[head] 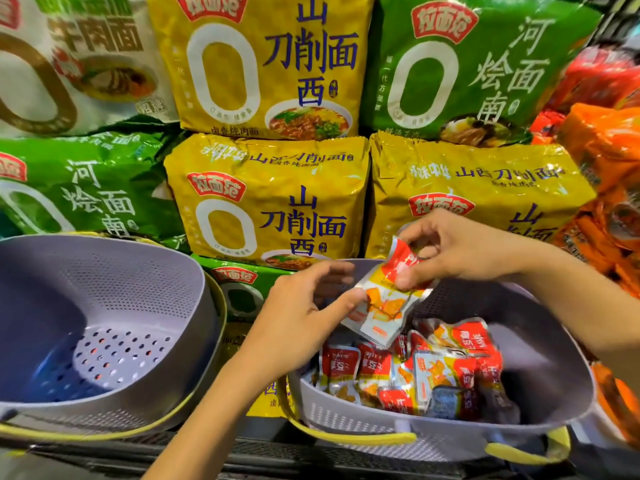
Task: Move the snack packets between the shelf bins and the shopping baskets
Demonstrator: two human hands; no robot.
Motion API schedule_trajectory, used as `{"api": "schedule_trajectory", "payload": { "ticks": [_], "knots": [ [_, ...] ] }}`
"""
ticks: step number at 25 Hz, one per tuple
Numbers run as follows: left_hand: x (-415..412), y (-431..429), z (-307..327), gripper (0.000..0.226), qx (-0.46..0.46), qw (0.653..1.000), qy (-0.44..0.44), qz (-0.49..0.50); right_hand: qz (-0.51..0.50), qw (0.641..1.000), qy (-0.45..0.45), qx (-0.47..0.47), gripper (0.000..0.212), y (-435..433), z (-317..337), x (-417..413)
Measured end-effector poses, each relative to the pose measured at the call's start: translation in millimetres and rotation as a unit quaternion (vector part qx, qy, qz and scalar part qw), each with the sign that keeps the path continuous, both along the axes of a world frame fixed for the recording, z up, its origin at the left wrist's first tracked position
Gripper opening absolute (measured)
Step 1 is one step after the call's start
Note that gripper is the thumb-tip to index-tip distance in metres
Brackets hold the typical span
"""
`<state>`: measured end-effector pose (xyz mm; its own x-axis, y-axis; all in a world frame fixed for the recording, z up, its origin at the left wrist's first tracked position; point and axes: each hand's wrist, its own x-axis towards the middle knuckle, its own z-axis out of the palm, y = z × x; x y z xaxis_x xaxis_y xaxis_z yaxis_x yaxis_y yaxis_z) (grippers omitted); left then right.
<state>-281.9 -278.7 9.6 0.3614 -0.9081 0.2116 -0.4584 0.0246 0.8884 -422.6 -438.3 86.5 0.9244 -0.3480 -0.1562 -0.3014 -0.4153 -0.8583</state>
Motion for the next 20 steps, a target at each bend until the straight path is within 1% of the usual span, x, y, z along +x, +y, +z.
{"api": "schedule_trajectory", "payload": {
  "ticks": [2, 4, 6, 7, 8, 10, 11, 12, 13, 14, 15, 16, 17, 18, 19, 20],
  "knots": [
    [1.4, -4.2, 2.1, 0.035, -0.018, 0.997, 0.074, -0.029, -0.019, 0.997, -0.051, 0.058, 0.021, 3.8, 4.9, 3.2],
    [3.8, -4.8, 2.1, 0.033, -0.037, 0.988, 0.145, -0.034, -0.025, 0.993, -0.075, 0.082, 0.025, 3.4, 1.9, 9.0],
    [6.3, -3.4, 2.2, 0.024, -0.058, 0.982, 0.178, -0.020, -0.023, 0.988, -0.092, 0.121, 0.026, -2.4, -5.5, 12.0],
    [7.3, -2.1, 3.2, 0.019, -0.070, 0.978, 0.194, -0.010, -0.019, 0.984, -0.097, 0.148, 0.031, -5.7, -9.4, 12.0],
    [8.9, -0.1, 5.4, 0.015, -0.082, 0.973, 0.217, -0.001, -0.009, 0.981, -0.095, 0.169, 0.043, -9.2, -12.3, 11.8],
    [13.4, 2.9, 9.0, 0.018, -0.094, 0.962, 0.256, 0.012, 0.011, 0.978, -0.065, 0.200, 0.065, -16.2, -20.3, 11.4],
    [15.8, 3.9, 10.3, 0.018, -0.095, 0.959, 0.266, 0.021, 0.021, 0.977, -0.036, 0.209, 0.071, -19.5, -25.1, 11.8],
    [18.0, 5.1, 11.2, 0.016, -0.095, 0.956, 0.275, 0.032, 0.029, 0.977, 0.000, 0.210, 0.070, -21.8, -30.8, 13.1],
    [20.2, 5.9, 11.8, 0.012, -0.094, 0.953, 0.285, 0.045, 0.035, 0.978, 0.039, 0.202, 0.061, -23.4, -38.2, 15.8],
    [22.4, 6.6, 11.9, 0.010, -0.093, 0.950, 0.293, 0.057, 0.035, 0.978, 0.079, 0.190, 0.045, -23.2, -47.5, 19.3],
    [23.9, 7.2, 12.2, 0.010, -0.093, 0.947, 0.299, 0.067, 0.034, 0.980, 0.116, 0.161, 0.029, -21.4, -58.3, 24.3],
    [25.4, 7.6, 12.3, 0.010, -0.092, 0.946, 0.301, 0.075, 0.043, 0.982, 0.160, 0.090, 0.017, -17.4, -69.6, 29.8],
    [26.6, 8.2, 12.4, 0.010, -0.090, 0.945, 0.303, 0.080, 0.068, 0.974, 0.216, -0.013, 0.012, -13.1, -81.3, 36.2],
    [27.9, 8.6, 12.0, 0.010, -0.088, 0.945, 0.305, 0.083, 0.101, 0.949, 0.271, -0.124, 0.018, -6.6, -93.2, 42.5],
    [28.8, 9.0, 12.0, 0.010, -0.086, 0.944, 0.308, 0.085, 0.137, 0.911, 0.323, -0.215, 0.034, 3.0, -105.5, 48.2],
    [29.8, 9.5, 11.3, 0.010, -0.083, 0.942, 0.313, 0.085, 0.161, 0.877, 0.364, -0.270, 0.049, 14.7, -116.0, 52.6]
  ]
}}
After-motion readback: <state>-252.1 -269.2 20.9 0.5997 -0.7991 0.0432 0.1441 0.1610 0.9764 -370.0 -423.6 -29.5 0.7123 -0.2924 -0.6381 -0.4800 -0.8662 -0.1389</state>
